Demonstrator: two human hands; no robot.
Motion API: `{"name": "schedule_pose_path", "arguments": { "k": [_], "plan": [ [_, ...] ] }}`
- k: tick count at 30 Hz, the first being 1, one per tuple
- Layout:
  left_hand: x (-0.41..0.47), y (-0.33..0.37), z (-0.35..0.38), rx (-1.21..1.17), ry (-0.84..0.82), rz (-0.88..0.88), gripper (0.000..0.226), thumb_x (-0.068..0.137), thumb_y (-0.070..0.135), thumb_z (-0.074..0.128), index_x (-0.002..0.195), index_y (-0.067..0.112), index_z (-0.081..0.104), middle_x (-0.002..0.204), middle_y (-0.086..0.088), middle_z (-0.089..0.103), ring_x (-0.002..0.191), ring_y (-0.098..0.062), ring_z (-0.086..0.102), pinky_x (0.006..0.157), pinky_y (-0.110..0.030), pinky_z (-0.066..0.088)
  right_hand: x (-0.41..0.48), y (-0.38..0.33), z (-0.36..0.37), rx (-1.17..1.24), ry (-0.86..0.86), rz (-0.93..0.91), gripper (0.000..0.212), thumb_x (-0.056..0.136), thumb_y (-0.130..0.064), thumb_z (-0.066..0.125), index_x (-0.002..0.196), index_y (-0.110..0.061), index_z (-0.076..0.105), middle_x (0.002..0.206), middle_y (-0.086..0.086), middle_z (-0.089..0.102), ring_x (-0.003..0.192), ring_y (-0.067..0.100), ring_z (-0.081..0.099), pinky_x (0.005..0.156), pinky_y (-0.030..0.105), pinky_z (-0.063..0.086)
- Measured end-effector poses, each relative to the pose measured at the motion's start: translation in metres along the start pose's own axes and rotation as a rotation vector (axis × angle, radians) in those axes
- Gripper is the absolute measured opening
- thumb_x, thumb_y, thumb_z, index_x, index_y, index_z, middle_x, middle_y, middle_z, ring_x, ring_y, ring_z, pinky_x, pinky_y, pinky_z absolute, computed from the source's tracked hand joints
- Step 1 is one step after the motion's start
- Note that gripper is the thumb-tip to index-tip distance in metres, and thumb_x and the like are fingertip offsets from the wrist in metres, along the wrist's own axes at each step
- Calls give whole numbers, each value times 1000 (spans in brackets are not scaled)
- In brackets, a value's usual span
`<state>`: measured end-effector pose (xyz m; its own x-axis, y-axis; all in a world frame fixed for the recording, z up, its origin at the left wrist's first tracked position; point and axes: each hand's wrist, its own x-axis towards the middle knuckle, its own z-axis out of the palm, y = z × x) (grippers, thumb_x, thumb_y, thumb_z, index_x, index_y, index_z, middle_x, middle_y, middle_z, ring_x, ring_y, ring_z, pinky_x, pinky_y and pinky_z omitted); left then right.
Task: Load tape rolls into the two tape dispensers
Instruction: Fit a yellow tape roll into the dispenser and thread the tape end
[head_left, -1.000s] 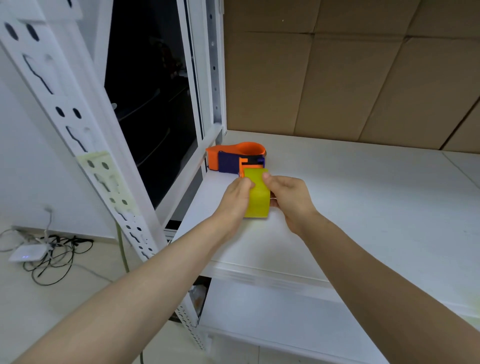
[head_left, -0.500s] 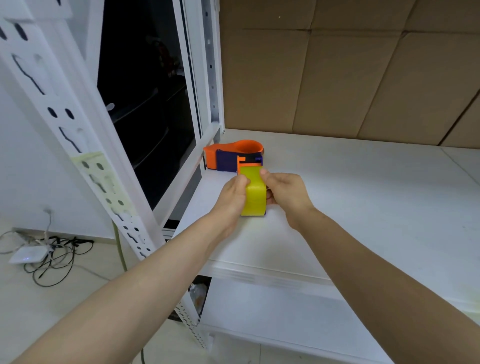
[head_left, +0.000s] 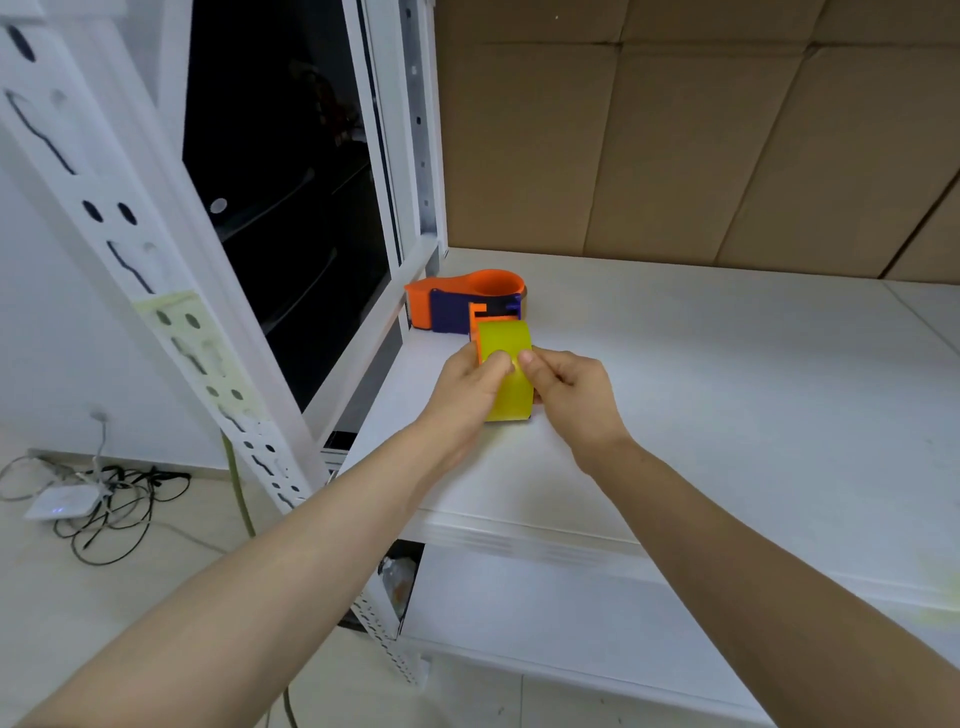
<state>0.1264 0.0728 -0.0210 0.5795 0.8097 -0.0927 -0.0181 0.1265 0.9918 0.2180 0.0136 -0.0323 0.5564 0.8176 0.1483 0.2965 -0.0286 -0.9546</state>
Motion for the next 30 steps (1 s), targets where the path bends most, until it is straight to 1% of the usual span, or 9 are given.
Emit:
{"name": "schedule_pose_path", "arguments": {
  "k": [2,4,6,10,16,20,24,27,30],
  "plan": [
    [-2,-2,1,-26,23,14,22,91,4,42,86,14,61,77,-4,64,61,-10,66,62,-29,57,-2,2,-1,-83,-47,-64,28,96,-19,47,104,-1,67,97,23,61,91,35,58,88,38,50],
    [-2,0,2,-48,69,2,16,91,7,45,88,9,60,75,-5,62,56,-9,63,49,-18,52,-5,5,-2,-187,-98,-125,28,97,-16,44,112,-3,64,90,9,52,86,22,51,77,12,42],
    [-1,4,5,-45,121,-29,11,90,11,49,91,7,59,75,-6,60,59,-13,59,42,-14,46,-8,9,-3,-271,-120,-182,28,97,-14,43,117,-4,61,88,4,45,84,17,46,70,2,34],
    [0,8,10,-46,168,-66,9,89,13,50,92,7,56,76,-9,57,58,-15,55,36,-14,43,-11,14,-3,-338,-124,-221,29,97,-13,42,120,-4,59,93,6,46,87,17,45,70,2,33],
    [-5,-5,1,7,49,53,15,88,2,45,93,7,58,79,-9,58,68,-16,58,49,-16,49,-14,12,-2,-236,-95,-184,30,96,-13,44,124,-10,57,94,6,49,87,16,47,69,2,34],
    [-1,1,2,-35,149,-46,18,92,15,41,85,8,56,81,-15,54,70,-23,52,50,-20,47,-19,16,2,-323,-50,-250,30,96,-13,45,123,-8,57,93,3,47,86,16,47,69,0,34],
    [2,11,3,2,233,-148,32,95,27,31,69,16,46,67,-6,49,59,-18,47,55,-26,39,-28,22,7,-311,-34,-284,30,94,-13,50,123,-9,58,92,0,49,80,12,48,70,1,35],
    [0,5,2,11,165,-101,27,92,28,34,73,15,50,75,-10,53,66,-20,52,62,-30,44,-26,15,4,-9,-19,-68,25,90,-10,53,112,-10,65,87,1,56,78,12,54,75,15,46],
    [-7,2,1,11,94,-62,25,72,30,40,80,11,53,87,-18,55,80,-29,55,76,-44,50,-11,-3,3,233,55,198,24,94,-25,47,78,-17,63,77,1,60,72,14,56,65,23,47]
  ]
}}
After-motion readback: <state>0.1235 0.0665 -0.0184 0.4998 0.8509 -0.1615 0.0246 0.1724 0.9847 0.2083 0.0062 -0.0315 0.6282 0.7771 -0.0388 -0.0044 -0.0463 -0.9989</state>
